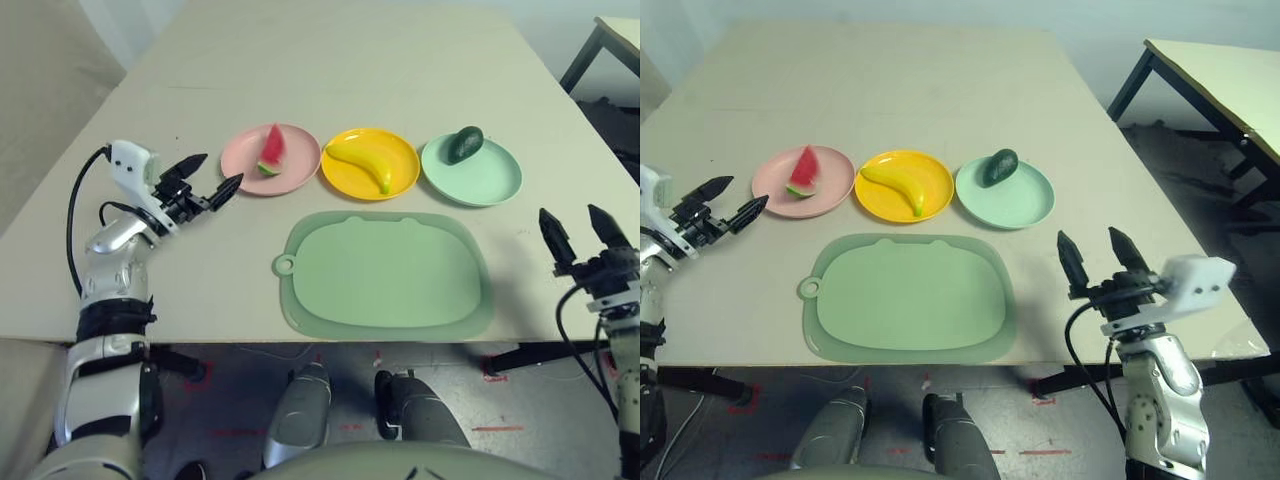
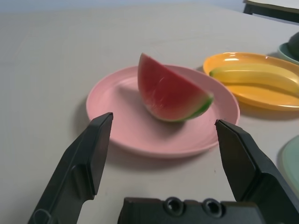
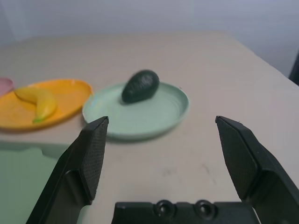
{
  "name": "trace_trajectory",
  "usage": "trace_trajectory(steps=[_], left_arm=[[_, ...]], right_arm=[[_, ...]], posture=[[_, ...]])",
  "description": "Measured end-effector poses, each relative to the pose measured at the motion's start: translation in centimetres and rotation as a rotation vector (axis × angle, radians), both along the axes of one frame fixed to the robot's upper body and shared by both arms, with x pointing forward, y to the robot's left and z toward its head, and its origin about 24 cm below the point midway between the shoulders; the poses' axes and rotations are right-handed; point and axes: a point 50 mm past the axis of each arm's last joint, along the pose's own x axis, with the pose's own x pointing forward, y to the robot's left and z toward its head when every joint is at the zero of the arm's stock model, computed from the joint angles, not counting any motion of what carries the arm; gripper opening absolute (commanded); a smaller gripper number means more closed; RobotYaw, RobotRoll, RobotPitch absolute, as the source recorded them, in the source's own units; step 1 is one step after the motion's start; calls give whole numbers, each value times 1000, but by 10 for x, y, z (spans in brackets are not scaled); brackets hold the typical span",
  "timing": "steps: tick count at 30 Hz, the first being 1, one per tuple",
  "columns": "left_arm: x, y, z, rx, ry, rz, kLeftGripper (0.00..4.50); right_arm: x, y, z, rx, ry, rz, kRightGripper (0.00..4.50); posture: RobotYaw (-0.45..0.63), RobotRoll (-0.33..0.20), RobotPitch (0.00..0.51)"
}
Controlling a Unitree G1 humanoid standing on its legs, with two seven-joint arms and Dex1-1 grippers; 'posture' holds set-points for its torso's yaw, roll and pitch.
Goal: Place the fruits into color-matched plates.
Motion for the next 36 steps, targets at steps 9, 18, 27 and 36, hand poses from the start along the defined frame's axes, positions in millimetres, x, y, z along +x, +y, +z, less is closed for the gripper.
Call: trace_trajectory(steps=[9, 18, 27, 36], left_arm=[[-9, -1, -18, -30, 42, 13, 4473], [-38, 18, -47, -57, 75, 153, 4473], [-59, 36, -50, -67, 46, 273, 4473], [-61, 35, -47, -50, 31, 266, 4473]], right_arm=[[4, 1, -8, -73, -32, 29, 4500], [19, 0, -14, -121, -92, -22, 4500], [28, 12, -13, -119, -112, 29, 4500], [27, 23, -15, -114, -111, 51, 4500]], posture=[[231, 0, 159], [300, 0, 160], [352, 0, 177], [331, 0, 177]])
